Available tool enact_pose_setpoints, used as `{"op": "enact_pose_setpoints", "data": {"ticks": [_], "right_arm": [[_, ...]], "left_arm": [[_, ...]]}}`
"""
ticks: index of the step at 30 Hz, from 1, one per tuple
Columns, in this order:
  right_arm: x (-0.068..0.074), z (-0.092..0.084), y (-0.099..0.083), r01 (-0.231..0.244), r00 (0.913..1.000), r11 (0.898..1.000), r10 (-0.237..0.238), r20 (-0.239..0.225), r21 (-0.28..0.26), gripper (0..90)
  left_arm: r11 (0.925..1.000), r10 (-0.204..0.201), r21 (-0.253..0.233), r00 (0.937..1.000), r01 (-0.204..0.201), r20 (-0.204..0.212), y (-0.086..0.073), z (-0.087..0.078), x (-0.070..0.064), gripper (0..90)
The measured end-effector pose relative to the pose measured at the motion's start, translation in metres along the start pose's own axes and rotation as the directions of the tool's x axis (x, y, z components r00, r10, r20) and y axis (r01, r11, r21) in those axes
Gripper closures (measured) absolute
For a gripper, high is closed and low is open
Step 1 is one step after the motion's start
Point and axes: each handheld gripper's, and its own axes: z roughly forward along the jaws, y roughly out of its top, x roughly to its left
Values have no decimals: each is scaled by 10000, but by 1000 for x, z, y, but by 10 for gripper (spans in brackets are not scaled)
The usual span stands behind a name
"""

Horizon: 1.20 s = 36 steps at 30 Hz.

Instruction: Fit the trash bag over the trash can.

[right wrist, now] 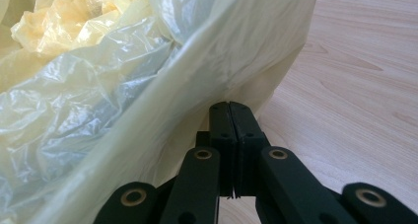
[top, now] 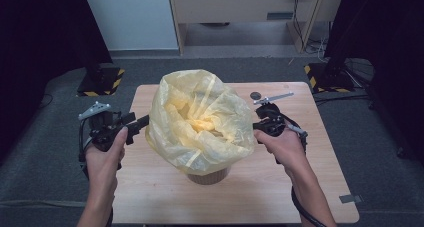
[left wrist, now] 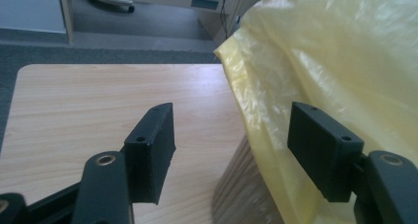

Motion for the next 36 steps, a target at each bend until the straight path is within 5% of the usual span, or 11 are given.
{"op": "enact_pose_setpoints", "data": {"ticks": [10,20,36], "right_arm": [[2,0,0,42,10000,10000,-42,14,54,864],[2,1,0,-19,10000,10000,19,-46,42,854],[-1,12,-6,-76,9999,9989,81,-107,471,900]], "left_arm": [[9992,156,364,9999,-158,55,-13,17,-5,409],[9962,466,726,9986,-484,262,-17,25,-8,900],[9822,1074,1566,9941,-1039,-140,-48,46,-1,900]]}}
